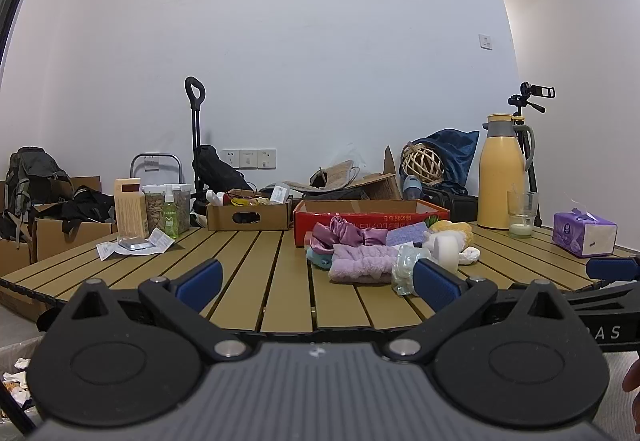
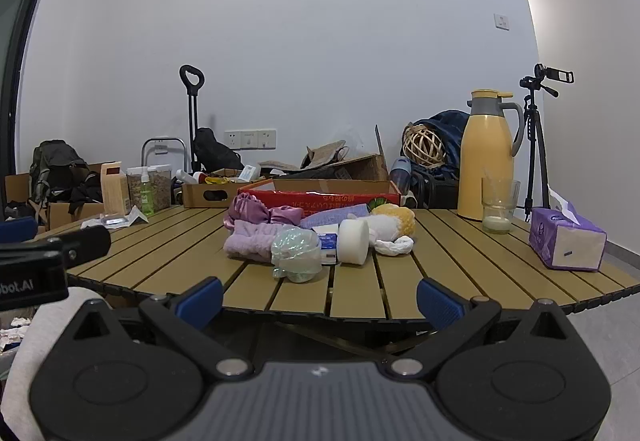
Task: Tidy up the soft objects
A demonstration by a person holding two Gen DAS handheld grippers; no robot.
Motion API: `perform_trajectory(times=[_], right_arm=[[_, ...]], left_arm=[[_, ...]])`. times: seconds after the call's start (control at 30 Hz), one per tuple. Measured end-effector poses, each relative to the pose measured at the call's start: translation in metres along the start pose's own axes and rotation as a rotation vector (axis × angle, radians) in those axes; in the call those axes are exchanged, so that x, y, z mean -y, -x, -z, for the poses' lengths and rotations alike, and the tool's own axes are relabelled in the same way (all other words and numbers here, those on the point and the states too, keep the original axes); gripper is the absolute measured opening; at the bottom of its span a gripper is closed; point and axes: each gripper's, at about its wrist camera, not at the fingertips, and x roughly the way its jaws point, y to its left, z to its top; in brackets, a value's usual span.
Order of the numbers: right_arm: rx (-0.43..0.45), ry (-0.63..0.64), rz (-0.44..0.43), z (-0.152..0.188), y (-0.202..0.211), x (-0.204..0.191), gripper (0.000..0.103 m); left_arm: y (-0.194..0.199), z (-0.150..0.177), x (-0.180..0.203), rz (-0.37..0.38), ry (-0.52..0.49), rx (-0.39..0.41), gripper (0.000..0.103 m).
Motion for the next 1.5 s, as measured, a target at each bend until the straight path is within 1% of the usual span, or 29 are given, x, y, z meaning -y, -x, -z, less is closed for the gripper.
perform_trajectory(times=[0.5, 0.87, 1.1, 1.23, 1.4, 1.43, 1.5], right_arm=[[-0.001, -0.009, 0.013, -0.001, 0.000, 0.002, 0.103], [-0.010, -0.011, 0.002, 0.000, -0.002, 0.002, 0.103], [-0.006, -0.015, 0.023, 0.001, -0.001, 0.003, 0.103], [-0.003, -0.016, 0.026, 0.001, -0.003, 0.005, 0.103], [-0.007, -0.033, 0.040, 0.000, -0.010, 0.009, 0.103], [0.000, -0.046, 0.033, 0.000, -0.012, 0.012, 0.103], [0.018, -0.076, -0.003, 0.001, -0.017, 0.017, 0.103]], left_arm=[[0.000, 0.001, -0.001, -0.004, 0.002, -0.003, 0.103], [-0.001, 0.001, -0.002, -0.005, 0.002, -0.003, 0.103], [-0.003, 0.002, -0.003, 0.000, 0.003, -0.003, 0.103], [-0.007, 0.006, -0.004, 0.016, 0.015, -0.020, 0.103], [-0.019, 0.010, -0.005, -0.003, 0.013, -0.029, 0.103], [-0.024, 0.010, -0.004, 0.005, 0.013, -0.036, 0.103], [-0.035, 0.010, -0.008, 0.061, 0.034, -0.068, 0.103]])
